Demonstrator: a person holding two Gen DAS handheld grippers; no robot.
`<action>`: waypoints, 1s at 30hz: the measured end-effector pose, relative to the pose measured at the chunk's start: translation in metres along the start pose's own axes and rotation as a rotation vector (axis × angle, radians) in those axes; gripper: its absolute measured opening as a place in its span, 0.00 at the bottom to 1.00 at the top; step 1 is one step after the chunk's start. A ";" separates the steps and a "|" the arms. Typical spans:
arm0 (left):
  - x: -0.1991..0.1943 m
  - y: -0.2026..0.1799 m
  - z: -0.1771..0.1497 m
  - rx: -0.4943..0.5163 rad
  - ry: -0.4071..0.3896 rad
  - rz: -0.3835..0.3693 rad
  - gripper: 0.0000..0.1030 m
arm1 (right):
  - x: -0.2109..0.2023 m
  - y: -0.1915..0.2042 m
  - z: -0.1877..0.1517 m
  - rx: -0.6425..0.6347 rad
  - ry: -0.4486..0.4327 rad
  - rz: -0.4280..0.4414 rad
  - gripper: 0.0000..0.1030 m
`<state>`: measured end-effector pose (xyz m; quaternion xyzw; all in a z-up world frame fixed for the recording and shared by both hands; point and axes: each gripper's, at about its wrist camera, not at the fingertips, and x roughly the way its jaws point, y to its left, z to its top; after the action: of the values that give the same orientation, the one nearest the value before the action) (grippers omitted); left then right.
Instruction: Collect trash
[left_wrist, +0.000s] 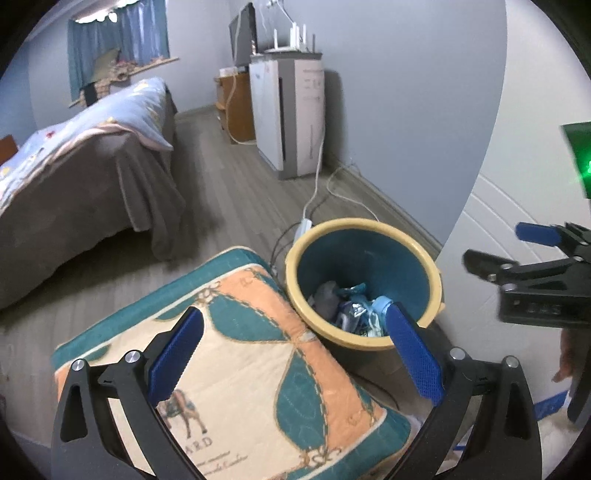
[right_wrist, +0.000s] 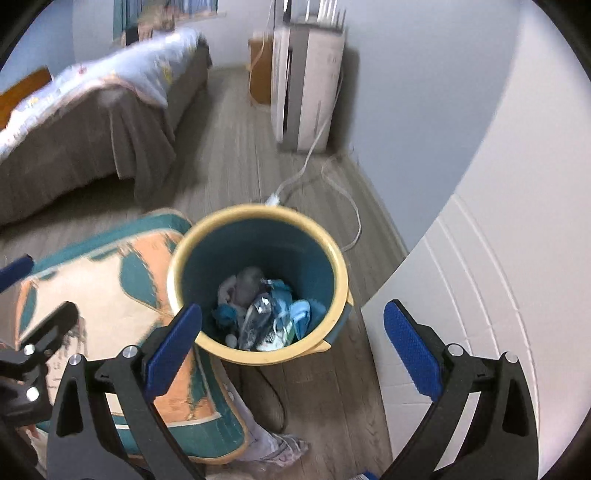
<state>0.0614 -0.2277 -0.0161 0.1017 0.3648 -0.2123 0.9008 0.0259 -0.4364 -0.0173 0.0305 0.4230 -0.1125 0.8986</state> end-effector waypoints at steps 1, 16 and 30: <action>-0.005 0.001 -0.001 -0.006 -0.009 0.000 0.95 | -0.009 -0.002 -0.003 0.017 -0.015 -0.002 0.94; -0.067 -0.008 -0.009 0.103 -0.114 0.007 0.95 | -0.069 -0.004 -0.036 0.049 -0.107 -0.111 0.94; -0.065 0.009 -0.003 0.040 -0.105 -0.034 0.95 | -0.075 0.009 -0.033 0.061 -0.139 -0.064 0.94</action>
<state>0.0220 -0.1987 0.0275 0.1022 0.3142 -0.2401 0.9128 -0.0435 -0.4098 0.0186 0.0367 0.3566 -0.1559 0.9204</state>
